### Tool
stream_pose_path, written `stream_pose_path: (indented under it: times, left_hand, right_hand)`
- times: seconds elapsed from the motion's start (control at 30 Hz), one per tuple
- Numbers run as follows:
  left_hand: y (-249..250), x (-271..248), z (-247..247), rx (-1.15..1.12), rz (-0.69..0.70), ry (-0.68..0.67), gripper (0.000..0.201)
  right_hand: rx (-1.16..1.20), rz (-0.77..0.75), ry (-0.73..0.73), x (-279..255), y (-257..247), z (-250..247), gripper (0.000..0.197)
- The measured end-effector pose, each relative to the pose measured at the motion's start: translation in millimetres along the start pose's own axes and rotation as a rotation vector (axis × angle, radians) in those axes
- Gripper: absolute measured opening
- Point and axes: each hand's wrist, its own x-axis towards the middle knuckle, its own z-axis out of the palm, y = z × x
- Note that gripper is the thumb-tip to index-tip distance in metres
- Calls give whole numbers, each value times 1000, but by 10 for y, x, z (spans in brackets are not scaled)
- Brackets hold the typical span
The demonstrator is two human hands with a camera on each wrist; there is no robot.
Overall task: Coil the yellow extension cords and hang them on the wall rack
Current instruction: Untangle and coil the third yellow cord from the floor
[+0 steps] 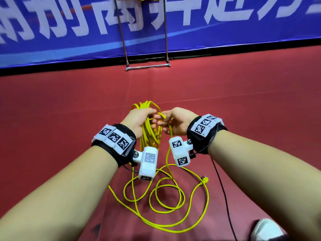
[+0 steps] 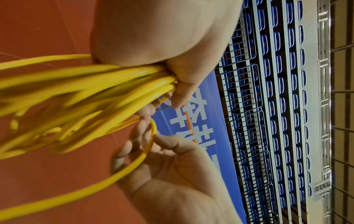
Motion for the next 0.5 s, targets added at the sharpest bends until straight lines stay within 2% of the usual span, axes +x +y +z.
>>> stream_pose_path:
  times: [0.13,0.23,0.33,0.43,0.5]
  left_hand:
    - [-71,48,-19,-6,-1,-17,21]
    - [-105,44,-33,-16,8,-8,19]
    - [-124,28,-64,-7,1,21,16]
    - [-147,37,-112,-49,3,44,13]
    - [-165,43,-139,-78,12,56,16]
  right_hand:
    - [57,-58,-85,41,111,90,31]
    - [20,-72,-93,64,137,138,27]
    - [-55,-47,-107,12,180,196,31]
    - [-93,-70,-114,-51,179,268,46]
    - [-139,-108,-150,-108,153,345,44]
